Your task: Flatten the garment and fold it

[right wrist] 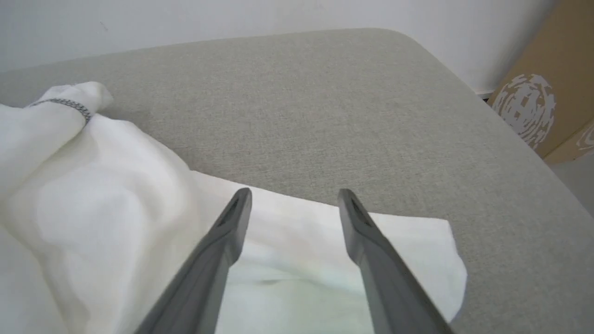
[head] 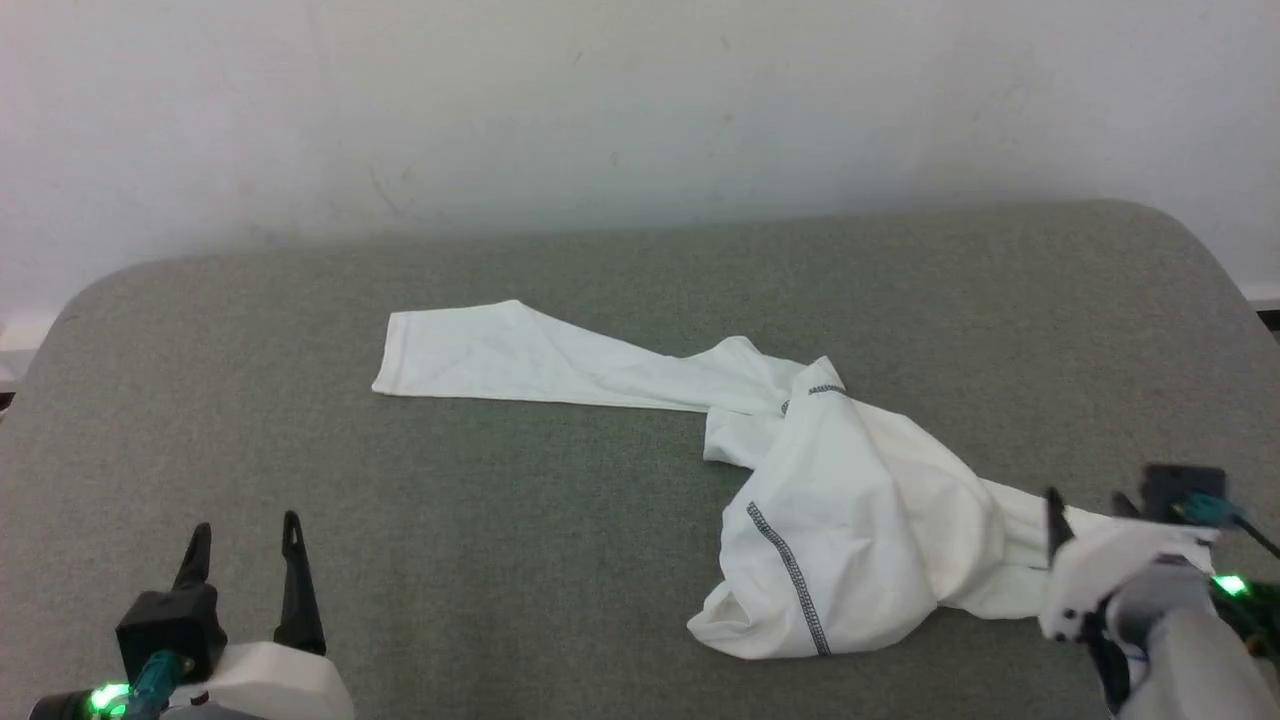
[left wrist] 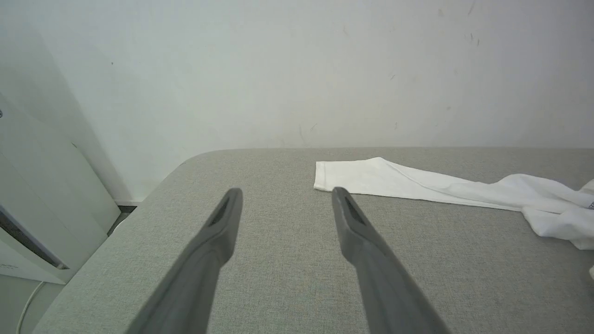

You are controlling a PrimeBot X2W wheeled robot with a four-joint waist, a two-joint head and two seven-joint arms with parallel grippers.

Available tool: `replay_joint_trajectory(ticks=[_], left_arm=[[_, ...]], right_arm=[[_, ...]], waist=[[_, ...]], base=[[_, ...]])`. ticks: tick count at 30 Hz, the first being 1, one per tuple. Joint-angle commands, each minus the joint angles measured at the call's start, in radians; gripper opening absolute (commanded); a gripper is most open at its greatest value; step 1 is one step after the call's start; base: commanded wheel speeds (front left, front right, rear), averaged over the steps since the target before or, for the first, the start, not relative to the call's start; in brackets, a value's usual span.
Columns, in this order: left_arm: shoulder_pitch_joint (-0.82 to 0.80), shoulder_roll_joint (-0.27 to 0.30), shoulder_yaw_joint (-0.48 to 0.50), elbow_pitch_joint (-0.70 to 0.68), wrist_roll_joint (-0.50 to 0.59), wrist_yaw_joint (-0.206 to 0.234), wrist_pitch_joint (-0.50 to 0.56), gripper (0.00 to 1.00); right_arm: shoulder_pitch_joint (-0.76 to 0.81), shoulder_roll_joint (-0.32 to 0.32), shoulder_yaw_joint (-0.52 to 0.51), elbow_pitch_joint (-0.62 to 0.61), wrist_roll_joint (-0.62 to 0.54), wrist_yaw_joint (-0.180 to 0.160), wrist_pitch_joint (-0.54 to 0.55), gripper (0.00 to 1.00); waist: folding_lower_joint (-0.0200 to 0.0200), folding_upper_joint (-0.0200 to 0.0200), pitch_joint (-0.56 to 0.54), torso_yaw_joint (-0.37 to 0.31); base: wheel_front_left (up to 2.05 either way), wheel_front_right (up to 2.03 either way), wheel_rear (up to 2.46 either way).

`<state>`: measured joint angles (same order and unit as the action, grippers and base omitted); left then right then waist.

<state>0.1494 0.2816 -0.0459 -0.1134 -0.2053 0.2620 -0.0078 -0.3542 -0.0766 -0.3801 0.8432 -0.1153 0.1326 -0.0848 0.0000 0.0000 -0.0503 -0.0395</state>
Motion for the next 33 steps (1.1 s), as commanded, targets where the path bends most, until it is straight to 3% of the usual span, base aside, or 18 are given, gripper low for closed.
replay_joint_trajectory(ticks=[1, 9, 15, 16, 17, 18, 23, 28, 33], left_arm=[[0.01, 0.004, -0.001, -0.006, -0.006, 0.003, 0.002, 1.0], [-0.023, 0.012, -0.013, -0.012, -0.003, -0.003, -0.002, 1.0], [-0.052, 0.008, -0.015, 0.001, -0.006, 0.0, -0.023, 1.0], [-0.056, 0.007, -0.016, 0.004, -0.006, 0.0, -0.027, 1.0], [-0.06, 0.007, -0.017, 0.008, -0.006, 0.0, -0.031, 1.0], [-0.064, 0.006, -0.017, 0.012, -0.008, 0.0, -0.035, 1.0], [-0.071, 0.005, -0.013, 0.029, -0.012, 0.004, -0.051, 1.0], [-0.073, 0.006, -0.014, 0.033, -0.014, 0.006, -0.054, 1.0], [-0.076, 0.009, -0.016, 0.03, -0.014, 0.011, -0.049, 1.0]], right_arm=[[0.007, 0.009, 0.025, -0.046, -0.002, -0.002, 0.028, 1.0], [-0.024, 0.026, 0.377, -0.177, 0.228, -0.002, 0.343, 1.0], [-0.06, 0.01, 0.53, -0.188, 0.306, -0.002, 0.555, 1.0], [-0.065, 0.005, 0.55, -0.185, 0.317, -0.002, 0.58, 0.83], [-0.069, 0.001, 0.566, -0.186, 0.331, -0.002, 0.597, 0.24], [-0.074, -0.002, 0.577, -0.188, 0.344, -0.002, 0.608, 0.0], [-0.106, -0.004, 0.637, -0.235, 0.399, -0.002, 0.573, 0.0], [-0.145, 0.007, 0.762, -0.319, 0.512, -0.002, 0.505, 0.0], [-0.164, 0.007, 1.036, -0.44, 0.732, -0.002, 0.567, 0.0]], waist=[[0.0, 0.0, -0.001, 0.002], [0.0, 0.0, 0.026, 0.035], [0.0, 0.0, 0.054, 0.071], [0.0, 0.0, 0.057, 0.077], [0.0, 0.0, 0.061, 0.083], [0.0, 0.0, 0.063, 0.088], [0.0, 0.0, 0.072, 0.096], [0.0, 0.0, 0.077, 0.091], [0.0, 0.0, 0.082, 0.077]], base=[[0.0, 0.0, 0.0], [0.0, 0.0, 0.0], [0.0, 0.0, 0.0], [0.0, 0.0, 0.0], [0.0, 0.0, 0.0], [0.0, 0.0, 0.0], [0.0, 0.0, 0.0], [0.0, 0.0, 0.0], [0.0, 0.0, 0.0]])
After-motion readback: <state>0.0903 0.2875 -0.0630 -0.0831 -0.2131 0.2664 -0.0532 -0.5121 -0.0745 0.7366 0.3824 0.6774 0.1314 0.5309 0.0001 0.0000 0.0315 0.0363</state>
